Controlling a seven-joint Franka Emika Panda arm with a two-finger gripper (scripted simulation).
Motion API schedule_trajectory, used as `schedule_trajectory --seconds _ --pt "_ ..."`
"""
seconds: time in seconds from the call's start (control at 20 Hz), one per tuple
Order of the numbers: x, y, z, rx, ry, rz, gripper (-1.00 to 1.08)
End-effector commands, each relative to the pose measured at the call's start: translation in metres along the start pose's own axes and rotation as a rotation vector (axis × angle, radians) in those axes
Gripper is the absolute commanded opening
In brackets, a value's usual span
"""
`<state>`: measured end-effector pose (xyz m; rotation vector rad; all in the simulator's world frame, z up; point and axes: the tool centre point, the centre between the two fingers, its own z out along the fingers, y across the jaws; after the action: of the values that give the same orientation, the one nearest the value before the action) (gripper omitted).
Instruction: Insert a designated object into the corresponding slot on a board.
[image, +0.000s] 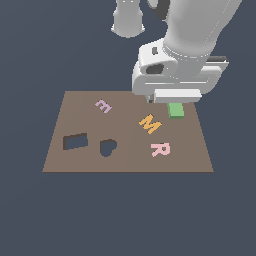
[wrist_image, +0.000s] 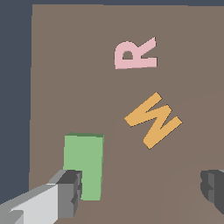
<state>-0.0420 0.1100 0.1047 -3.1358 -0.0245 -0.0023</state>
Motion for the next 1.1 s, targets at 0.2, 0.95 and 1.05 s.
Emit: schedule_trajectory --seconds 0.2,0.95,1.05 --pt "-0.015 -0.036 0.037 -0.003 -0.001 0.029 1.00" --pt "-0.020 -0.054 0.063 -0.006 -0.002 0.042 1.00" --pt "-0.020 -0.055 0.070 -0.006 -0.002 0.042 1.00"
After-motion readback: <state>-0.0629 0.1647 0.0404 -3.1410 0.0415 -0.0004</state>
